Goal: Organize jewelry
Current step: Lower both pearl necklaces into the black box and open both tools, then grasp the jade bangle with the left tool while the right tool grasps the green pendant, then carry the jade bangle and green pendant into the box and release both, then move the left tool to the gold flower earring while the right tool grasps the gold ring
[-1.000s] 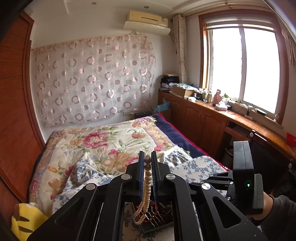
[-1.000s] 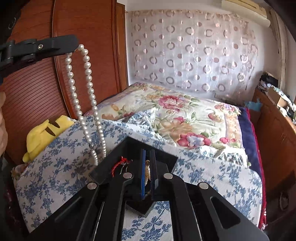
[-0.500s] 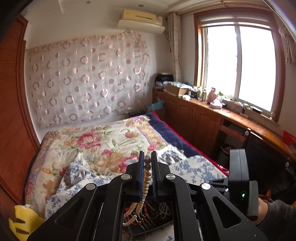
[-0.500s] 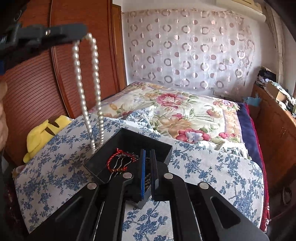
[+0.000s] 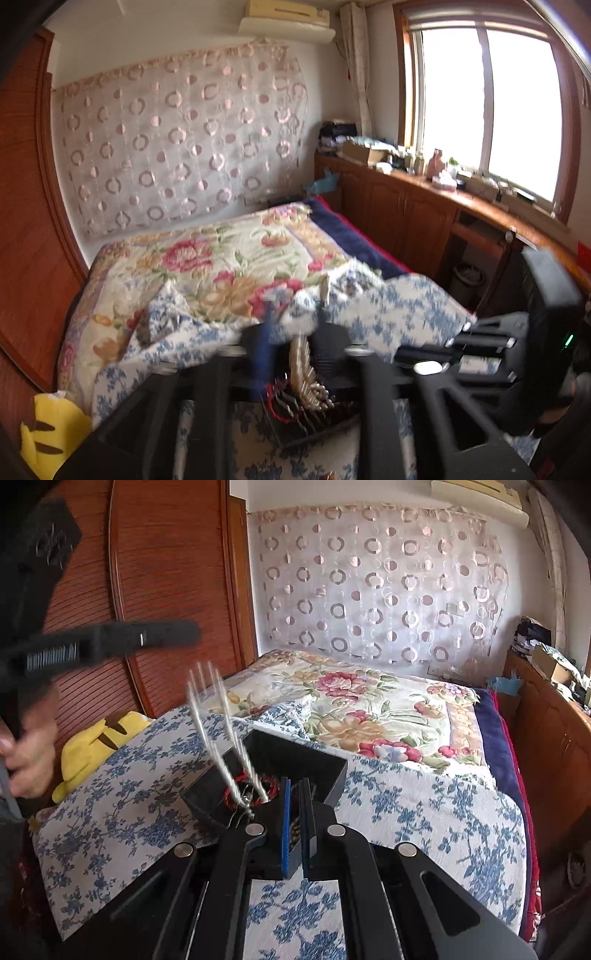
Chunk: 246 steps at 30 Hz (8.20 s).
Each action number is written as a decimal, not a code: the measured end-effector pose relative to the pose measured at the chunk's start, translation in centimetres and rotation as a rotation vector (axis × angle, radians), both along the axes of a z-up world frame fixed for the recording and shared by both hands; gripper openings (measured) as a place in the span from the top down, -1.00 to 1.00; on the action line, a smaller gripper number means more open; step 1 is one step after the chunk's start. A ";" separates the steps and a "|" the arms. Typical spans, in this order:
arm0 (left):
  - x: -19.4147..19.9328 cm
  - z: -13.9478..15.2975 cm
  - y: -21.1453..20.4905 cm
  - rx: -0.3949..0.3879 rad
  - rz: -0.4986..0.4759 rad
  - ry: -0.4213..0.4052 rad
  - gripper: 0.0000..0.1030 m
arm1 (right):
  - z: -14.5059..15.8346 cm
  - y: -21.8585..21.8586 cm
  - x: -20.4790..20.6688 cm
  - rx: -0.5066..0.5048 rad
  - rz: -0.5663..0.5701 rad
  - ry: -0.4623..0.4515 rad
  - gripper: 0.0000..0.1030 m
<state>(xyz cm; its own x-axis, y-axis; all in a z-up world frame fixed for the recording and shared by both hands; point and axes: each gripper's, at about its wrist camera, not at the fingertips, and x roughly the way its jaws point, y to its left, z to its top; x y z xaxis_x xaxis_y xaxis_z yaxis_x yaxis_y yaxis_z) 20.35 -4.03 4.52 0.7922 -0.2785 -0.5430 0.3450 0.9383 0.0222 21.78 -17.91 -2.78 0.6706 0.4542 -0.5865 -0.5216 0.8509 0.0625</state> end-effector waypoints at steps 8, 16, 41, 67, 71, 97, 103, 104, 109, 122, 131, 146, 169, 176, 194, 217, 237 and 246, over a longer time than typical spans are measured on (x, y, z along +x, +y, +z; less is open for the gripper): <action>-4.1 -5.1 0.8 0.048 0.001 0.026 -0.21 | -2.3 0.4 -2.9 -0.004 0.026 0.024 0.89; -7.5 -9.5 1.6 0.046 -0.003 0.099 -0.72 | -4.3 0.7 -5.5 -0.023 0.040 0.050 0.83; -9.5 -16.1 -1.1 0.102 -0.041 0.302 -0.83 | -6.3 -1.1 -10.6 -0.021 0.008 0.089 0.47; -10.6 -16.6 -1.7 0.164 -0.068 0.299 -0.85 | -8.1 -0.5 -11.1 -0.040 0.019 0.111 0.47; -10.3 -16.4 -2.0 0.133 -0.098 0.309 -0.85 | -8.3 -0.5 -11.3 -0.039 0.026 0.118 0.47; -13.0 -12.7 5.7 -0.010 0.040 0.180 -0.34 | -9.1 7.3 -9.4 -0.125 0.175 0.171 0.47; -13.2 -12.6 6.9 -0.022 0.061 0.168 -0.34 | -9.8 9.3 -8.8 -0.199 0.185 0.175 0.46; -13.1 -12.6 7.1 -0.026 0.064 0.168 -0.34 | -9.8 9.6 -8.7 -0.215 0.186 0.171 0.46; -13.0 -12.6 7.6 -0.038 0.078 0.164 -0.34 | -9.5 10.4 -9.0 -0.264 0.217 0.155 0.64; -10.4 -10.9 7.4 -0.015 0.077 0.129 -0.34 | -4.8 7.8 -6.6 -0.151 0.194 0.087 0.64; -7.3 -9.4 6.8 -0.026 0.078 0.113 -0.34 | -1.6 6.6 -3.9 -0.099 0.180 0.025 0.64; -2.2 -6.9 5.2 -0.021 0.058 0.105 -0.34 | 1.4 4.5 1.2 -0.052 0.128 -0.007 0.64; 4.6 -7.8 1.3 -0.010 -0.005 0.161 -0.34 | -1.9 0.0 3.7 -0.002 -0.011 0.073 0.49; 5.7 -8.8 -0.1 0.007 -0.030 0.174 -0.34 | -3.3 -1.7 2.7 0.004 -0.066 0.090 0.49; 5.3 -9.3 -1.7 0.026 -0.049 0.169 -0.45 | -4.5 -2.8 -0.1 -0.024 -0.119 0.102 0.49; -4.3 -11.0 1.1 0.038 -0.105 0.198 -0.47 | -7.5 1.3 -6.9 -0.068 0.013 0.162 0.37; -5.1 -15.4 1.7 0.057 -0.109 0.317 -0.19 | -10.1 3.8 -7.7 -0.200 0.080 0.213 0.40; -4.9 -15.3 -0.4 0.067 -0.153 0.319 0.03 | -9.6 2.0 -7.1 -0.167 0.049 0.194 0.57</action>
